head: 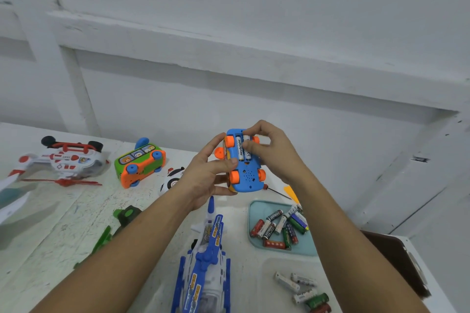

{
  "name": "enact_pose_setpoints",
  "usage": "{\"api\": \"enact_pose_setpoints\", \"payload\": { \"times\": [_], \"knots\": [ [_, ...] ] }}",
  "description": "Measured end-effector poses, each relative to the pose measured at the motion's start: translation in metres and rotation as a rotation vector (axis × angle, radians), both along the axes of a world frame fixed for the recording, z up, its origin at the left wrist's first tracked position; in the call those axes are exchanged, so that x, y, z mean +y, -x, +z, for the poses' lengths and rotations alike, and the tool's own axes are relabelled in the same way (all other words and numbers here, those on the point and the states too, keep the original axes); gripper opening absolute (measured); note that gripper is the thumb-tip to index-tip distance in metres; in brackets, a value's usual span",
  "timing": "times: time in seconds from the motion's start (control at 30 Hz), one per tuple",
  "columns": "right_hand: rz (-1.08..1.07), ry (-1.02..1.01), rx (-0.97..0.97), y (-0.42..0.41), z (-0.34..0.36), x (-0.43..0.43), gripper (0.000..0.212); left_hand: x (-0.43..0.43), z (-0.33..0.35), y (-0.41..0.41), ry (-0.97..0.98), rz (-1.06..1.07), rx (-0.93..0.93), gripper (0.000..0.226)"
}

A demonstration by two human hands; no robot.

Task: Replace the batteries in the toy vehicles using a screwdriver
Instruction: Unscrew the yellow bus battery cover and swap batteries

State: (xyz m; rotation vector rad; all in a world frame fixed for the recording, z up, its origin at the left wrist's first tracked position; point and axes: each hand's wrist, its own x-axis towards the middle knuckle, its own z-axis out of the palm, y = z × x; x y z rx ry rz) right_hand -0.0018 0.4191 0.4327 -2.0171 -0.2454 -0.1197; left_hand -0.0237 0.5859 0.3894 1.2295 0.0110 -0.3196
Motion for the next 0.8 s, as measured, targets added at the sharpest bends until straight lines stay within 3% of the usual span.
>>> {"api": "enact_pose_setpoints", "payload": {
  "times": [0.27, 0.47, 0.63, 0.7, 0.8],
  "knots": [
    [-0.025, -0.147, 0.121, -0.002, 0.003, -0.002, 0.032, -0.004, -0.002, 0.000, -0.039, 0.011, -0.017, 0.063],
    [-0.022, -0.313, 0.217, -0.002, 0.006, -0.007, 0.029, -0.005, 0.001, 0.000, -0.069, 0.014, -0.037, 0.065],
    [0.027, -0.635, 0.497, -0.012, -0.010, -0.044, 0.016, -0.010, 0.002, -0.003, -0.049, -0.001, 0.003, 0.064],
    [-0.112, -0.512, 0.519, -0.020, -0.025, -0.066, 0.018, -0.012, -0.001, -0.003, -0.044, -0.004, 0.017, 0.065],
    [-0.346, 0.012, 0.467, -0.028, -0.054, -0.099, 0.008, -0.014, -0.003, -0.004, -0.037, -0.005, 0.033, 0.065]
  ]
}}
